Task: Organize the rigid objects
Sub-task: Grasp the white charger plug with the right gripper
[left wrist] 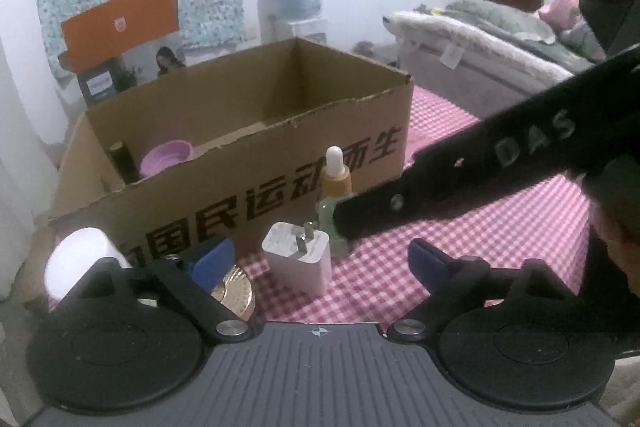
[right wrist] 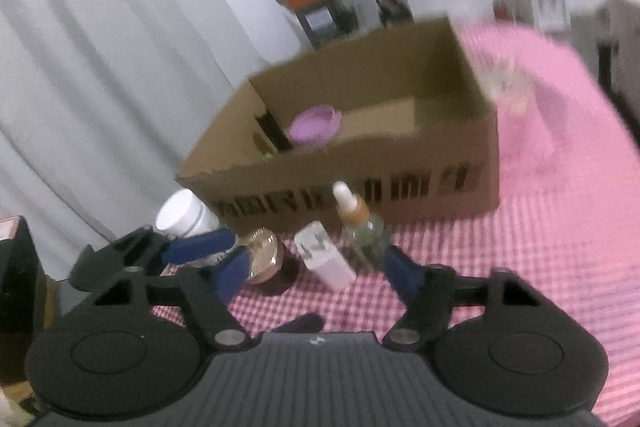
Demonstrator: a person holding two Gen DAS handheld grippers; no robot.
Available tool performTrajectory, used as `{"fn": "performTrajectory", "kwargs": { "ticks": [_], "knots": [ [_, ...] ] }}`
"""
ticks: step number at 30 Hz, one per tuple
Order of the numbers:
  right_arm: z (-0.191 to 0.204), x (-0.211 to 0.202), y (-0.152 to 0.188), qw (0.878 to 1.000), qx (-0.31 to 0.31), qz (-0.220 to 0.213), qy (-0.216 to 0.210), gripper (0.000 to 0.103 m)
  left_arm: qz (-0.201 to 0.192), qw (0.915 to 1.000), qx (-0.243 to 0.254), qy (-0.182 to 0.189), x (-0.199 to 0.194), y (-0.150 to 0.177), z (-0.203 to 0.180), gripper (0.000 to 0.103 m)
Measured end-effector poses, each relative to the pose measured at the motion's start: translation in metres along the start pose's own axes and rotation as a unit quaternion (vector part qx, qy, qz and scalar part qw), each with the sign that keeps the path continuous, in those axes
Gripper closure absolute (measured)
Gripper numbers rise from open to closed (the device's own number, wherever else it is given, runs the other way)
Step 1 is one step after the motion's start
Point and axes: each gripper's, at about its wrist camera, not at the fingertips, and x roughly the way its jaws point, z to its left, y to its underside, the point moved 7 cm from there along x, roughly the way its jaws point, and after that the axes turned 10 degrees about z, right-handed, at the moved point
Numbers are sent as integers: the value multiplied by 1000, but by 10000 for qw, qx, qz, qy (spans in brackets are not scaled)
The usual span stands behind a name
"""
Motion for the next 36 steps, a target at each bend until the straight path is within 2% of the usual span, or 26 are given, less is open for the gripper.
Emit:
{"fn": "performTrajectory", "kwargs": {
  "ticks": [4,10,21,27,36],
  "knots": [
    [-8,17,-1,9993,250,201,-188,48,170,9998,34,-4,13,-4,4,23],
    [-15,34,-3,9965,563,442,-421,62,378,9993,34,-70,28,-6,8,33],
    [-23,46,-12,9931,843,515,-639,66,514,9981,-270,194,34,-8,13,46],
    [-29,43,-7,9907,1008,533,-744,72,500,9972,-363,428,29,-5,7,56],
    [-35,35,8,9893,1143,580,-701,73,489,9949,-409,780,19,2,-9,56]
  ]
}}
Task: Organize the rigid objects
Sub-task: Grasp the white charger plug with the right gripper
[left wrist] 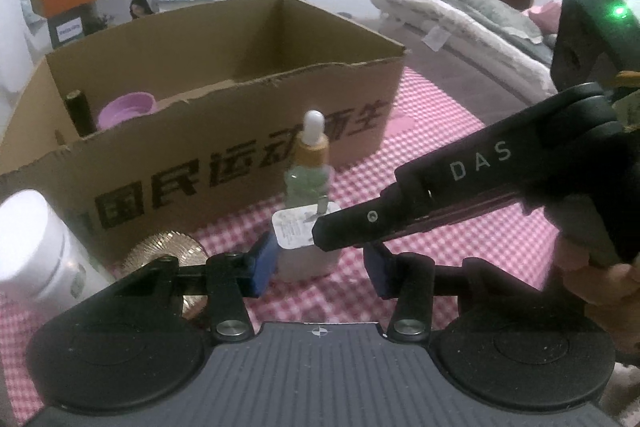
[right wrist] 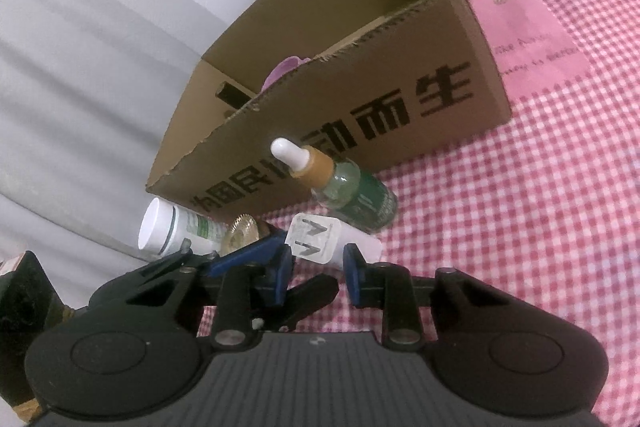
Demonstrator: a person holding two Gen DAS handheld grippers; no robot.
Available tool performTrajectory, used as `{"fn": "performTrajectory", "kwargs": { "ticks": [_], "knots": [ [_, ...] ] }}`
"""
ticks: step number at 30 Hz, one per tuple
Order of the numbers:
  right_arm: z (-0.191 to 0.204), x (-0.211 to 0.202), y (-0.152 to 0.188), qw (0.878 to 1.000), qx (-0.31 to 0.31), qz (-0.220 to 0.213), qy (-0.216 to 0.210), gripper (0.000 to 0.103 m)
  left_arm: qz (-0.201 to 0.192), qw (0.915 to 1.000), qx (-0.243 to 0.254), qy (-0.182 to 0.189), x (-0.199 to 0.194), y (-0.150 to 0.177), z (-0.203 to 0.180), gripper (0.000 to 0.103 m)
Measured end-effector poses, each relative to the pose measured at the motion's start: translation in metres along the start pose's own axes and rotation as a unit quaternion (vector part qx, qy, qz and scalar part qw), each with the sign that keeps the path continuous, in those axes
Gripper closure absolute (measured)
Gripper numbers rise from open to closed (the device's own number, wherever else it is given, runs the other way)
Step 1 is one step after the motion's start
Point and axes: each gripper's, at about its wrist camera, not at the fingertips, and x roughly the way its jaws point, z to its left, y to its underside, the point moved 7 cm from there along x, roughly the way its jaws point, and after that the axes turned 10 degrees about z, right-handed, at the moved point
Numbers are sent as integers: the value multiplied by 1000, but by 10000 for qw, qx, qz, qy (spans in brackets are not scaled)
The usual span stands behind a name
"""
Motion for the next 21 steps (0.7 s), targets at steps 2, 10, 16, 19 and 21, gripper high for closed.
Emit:
{"fn": "performTrajectory", "kwargs": {
  "ticks": [2,10,16,19,21],
  "knots": [
    [-2,-2,3,10000,9,-1,36,73,7,9999,3,117,-2,3,-3,56],
    [-4,-8,5,9998,3,-45,179,68,-23,10000,91,-6,-2,2,-3,55],
    [-3,-4,-4,9999,2,-54,162,54,173,9997,141,12,13,-1,-1,54],
    [-1,0,-7,9999,-25,-42,160,54,159,9998,135,8,15,-3,-1,56],
    [-1,3,-8,9999,-16,-16,151,54,141,9998,111,19,16,-4,0,60]
  ]
}}
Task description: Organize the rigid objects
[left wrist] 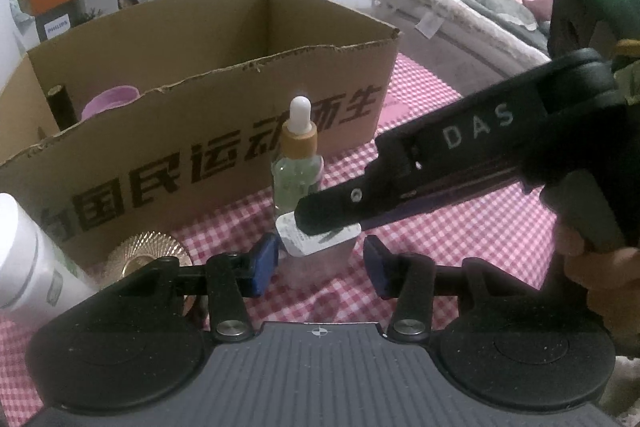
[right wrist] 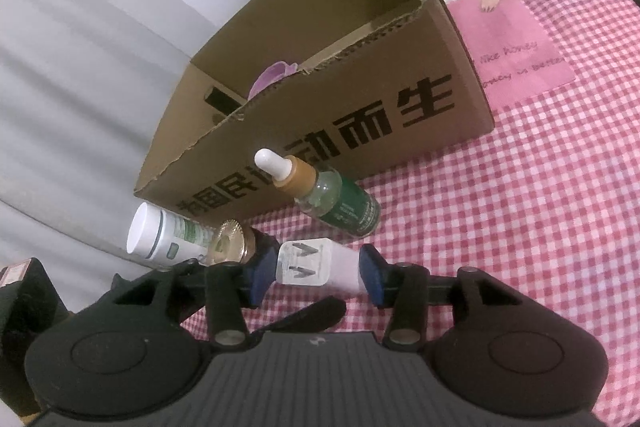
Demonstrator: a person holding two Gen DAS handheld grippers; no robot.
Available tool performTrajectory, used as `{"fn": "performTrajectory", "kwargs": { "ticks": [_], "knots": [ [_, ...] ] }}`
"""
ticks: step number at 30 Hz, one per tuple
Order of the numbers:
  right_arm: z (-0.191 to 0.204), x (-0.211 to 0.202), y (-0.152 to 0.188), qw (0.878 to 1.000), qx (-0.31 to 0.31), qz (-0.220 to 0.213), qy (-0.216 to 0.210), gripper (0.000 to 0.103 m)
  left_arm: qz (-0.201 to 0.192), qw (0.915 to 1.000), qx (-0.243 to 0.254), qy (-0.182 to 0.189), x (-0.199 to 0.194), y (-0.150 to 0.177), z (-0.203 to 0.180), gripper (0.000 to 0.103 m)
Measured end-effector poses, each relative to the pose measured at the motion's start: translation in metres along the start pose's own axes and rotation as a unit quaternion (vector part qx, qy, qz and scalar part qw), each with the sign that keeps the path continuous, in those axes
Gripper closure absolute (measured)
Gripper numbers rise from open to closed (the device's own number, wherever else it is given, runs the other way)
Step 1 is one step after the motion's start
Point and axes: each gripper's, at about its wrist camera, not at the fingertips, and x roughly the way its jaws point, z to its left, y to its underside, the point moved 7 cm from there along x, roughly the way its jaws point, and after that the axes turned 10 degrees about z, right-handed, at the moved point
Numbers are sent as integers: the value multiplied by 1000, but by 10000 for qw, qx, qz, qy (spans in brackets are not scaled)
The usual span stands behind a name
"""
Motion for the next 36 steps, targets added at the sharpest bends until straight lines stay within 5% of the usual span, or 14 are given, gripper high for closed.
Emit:
{"fn": "performTrajectory", "kwargs": {
  "ticks": [12,36],
  "knots": [
    [4,-14,17,9998,-52,138,112,54,55,9996,64,285,-10,10,-14,65],
    [-14,-4,7,9997,236,13,41,49,129,9998,161,37,23,0,-22,58]
  ]
}}
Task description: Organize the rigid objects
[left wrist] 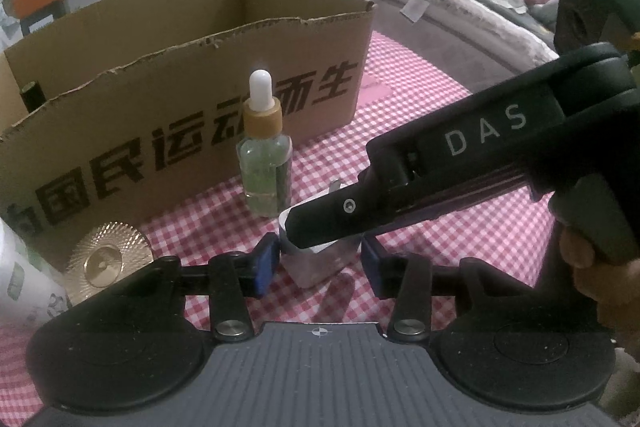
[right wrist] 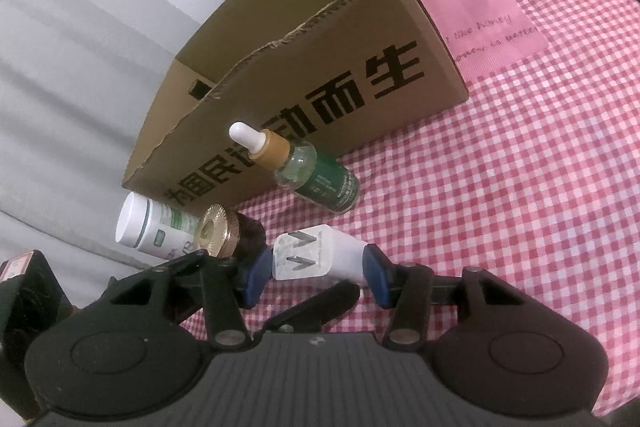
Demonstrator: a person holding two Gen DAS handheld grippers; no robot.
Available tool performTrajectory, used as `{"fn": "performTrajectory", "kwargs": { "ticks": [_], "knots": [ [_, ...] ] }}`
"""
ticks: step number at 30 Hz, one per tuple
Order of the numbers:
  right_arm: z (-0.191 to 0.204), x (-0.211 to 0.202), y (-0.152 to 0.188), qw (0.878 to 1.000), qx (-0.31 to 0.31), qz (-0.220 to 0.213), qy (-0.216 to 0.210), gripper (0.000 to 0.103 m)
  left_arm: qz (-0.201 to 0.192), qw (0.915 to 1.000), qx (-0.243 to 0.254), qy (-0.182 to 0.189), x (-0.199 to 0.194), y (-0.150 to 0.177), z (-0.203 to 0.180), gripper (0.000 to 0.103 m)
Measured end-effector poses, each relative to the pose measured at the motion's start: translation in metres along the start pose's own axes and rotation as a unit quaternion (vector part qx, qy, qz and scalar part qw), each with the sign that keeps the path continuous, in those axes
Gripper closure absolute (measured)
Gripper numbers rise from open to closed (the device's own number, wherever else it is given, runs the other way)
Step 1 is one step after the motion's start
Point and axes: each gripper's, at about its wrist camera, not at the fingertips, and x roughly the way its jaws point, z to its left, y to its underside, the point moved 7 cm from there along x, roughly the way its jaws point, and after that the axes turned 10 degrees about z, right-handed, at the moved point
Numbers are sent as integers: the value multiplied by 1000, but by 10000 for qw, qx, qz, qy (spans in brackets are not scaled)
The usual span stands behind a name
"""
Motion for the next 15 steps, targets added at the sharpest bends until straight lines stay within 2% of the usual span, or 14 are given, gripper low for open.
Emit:
{"fn": "performTrajectory", "kwargs": {
  "ticks": [7,15],
  "knots": [
    [-3,2,-2,10000,37,-65,-8,49,-85,10000,1,-29,3,-2,-1,59],
    [2,-7,3,9998,5,-154,86,54,-154,9999,-27,13,-2,3,-1,59]
  ]
}}
